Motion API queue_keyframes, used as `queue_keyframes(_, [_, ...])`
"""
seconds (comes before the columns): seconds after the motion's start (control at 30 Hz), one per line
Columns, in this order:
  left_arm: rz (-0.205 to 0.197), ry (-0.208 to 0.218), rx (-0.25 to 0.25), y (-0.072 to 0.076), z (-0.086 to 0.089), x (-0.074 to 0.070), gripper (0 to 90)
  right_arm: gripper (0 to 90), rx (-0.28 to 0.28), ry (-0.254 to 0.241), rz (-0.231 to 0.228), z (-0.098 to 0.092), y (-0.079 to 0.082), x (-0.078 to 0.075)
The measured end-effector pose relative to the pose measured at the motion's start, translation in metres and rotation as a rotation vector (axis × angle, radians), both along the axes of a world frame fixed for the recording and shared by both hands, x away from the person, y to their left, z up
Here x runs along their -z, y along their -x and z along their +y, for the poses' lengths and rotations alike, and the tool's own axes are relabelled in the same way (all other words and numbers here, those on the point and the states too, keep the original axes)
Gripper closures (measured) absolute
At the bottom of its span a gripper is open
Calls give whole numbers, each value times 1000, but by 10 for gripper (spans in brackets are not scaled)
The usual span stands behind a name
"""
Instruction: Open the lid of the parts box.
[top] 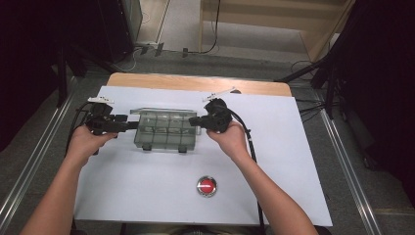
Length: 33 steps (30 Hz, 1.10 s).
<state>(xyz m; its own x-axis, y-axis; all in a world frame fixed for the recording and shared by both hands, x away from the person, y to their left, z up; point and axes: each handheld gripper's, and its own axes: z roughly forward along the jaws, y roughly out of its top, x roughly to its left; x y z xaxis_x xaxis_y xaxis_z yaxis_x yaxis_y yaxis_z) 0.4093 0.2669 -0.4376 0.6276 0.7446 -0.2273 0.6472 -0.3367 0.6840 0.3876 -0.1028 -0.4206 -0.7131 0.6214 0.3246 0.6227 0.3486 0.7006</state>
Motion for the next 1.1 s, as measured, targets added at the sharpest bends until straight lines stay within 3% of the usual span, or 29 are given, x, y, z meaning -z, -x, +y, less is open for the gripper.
queue_keyframes(0.13, [-7,-12,-12,-7,-1,0,357,900,6,4,5,-1,-2,-2])
queue_keyframes(0.33, [-36,-21,4,-13,-5,1,452,900,8,7,1,0,-5,-3])
queue_keyframes(0.5, [-67,20,-9,-15,-7,2,485,900,13,23,0,1,-7,-3])
queue_keyframes(0.6, [-93,-14,6,-16,-14,4,528,900,21,25,4,2,-9,0])
queue_keyframes(0.73, [-89,-8,13,-18,-16,5,566,900,28,14,7,2,-9,2])
queue_keyframes(1.0, [-70,39,-21,-26,-13,5,638,900,48,-4,4,3,-8,6])
queue_keyframes(1.1, [-28,66,-27,-29,-9,5,640,900,53,-20,7,2,-7,7])
